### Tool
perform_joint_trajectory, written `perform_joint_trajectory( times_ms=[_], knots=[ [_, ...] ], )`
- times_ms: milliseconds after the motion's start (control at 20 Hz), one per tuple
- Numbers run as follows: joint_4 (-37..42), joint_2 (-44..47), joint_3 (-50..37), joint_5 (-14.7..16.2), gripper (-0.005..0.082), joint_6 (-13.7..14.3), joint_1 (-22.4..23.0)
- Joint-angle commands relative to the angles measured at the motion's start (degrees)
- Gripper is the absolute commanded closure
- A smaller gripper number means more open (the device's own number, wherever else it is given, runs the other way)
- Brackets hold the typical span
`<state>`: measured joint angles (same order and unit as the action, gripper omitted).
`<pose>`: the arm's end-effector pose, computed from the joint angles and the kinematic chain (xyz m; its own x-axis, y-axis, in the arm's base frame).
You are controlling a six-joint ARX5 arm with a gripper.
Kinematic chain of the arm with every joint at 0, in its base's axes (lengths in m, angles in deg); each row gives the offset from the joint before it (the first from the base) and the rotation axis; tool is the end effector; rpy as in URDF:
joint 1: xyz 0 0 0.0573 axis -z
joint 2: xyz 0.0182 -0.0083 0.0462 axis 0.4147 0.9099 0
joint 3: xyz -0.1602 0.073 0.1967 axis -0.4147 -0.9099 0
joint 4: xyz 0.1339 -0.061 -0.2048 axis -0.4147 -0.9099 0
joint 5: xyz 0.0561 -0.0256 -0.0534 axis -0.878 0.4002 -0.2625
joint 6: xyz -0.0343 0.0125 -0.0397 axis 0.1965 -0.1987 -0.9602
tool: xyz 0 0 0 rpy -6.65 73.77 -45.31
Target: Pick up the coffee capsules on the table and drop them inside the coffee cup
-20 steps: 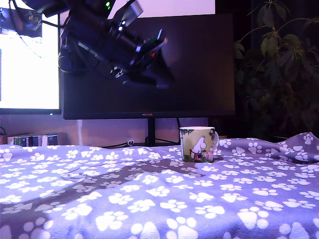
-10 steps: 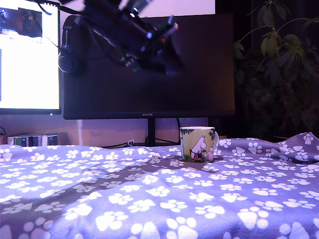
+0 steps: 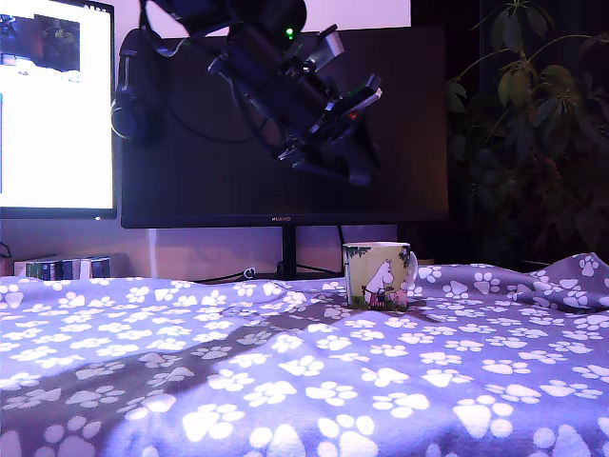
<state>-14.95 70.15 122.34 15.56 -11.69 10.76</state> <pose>0.3796 -0.2812 0.2689 0.3941 -0.7227 -0.5678 0.7872 0.5843 -0.1972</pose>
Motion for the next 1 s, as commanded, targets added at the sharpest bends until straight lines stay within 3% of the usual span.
perform_joint_trajectory(
  times_ms=[0, 600, 950],
  knots=[
    [-1.31, 3.41, 1.57, -0.35, 0.0659, 0.24, 0.31],
    [-10.62, 14.05, 15.06, -5.75, 0.0659, 1.79, 0.92],
    [-11.02, 14.23, 15.23, -6.38, 0.0659, 3.13, 0.92]
  ],
)
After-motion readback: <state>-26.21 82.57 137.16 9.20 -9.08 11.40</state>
